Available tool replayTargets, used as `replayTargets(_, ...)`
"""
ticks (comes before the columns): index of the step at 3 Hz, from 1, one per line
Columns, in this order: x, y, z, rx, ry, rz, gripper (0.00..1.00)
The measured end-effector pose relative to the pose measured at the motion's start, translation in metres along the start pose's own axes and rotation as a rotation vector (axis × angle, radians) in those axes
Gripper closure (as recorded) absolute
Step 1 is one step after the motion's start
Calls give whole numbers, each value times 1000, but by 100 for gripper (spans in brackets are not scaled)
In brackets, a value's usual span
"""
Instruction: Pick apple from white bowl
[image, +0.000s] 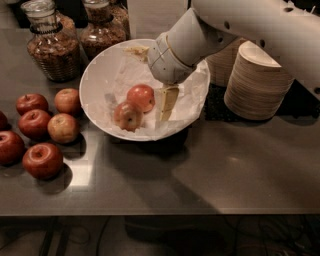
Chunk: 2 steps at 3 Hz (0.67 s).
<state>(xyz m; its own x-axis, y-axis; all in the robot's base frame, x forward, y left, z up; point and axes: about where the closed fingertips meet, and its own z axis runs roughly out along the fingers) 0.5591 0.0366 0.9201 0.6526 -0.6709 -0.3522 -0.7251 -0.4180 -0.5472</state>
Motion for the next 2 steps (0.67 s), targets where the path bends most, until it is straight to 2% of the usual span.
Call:
replayTargets(1,-2,0,0,-5,3,-85,0)
replayTargets(2,-7,-3,-5,-18,21,-102,0)
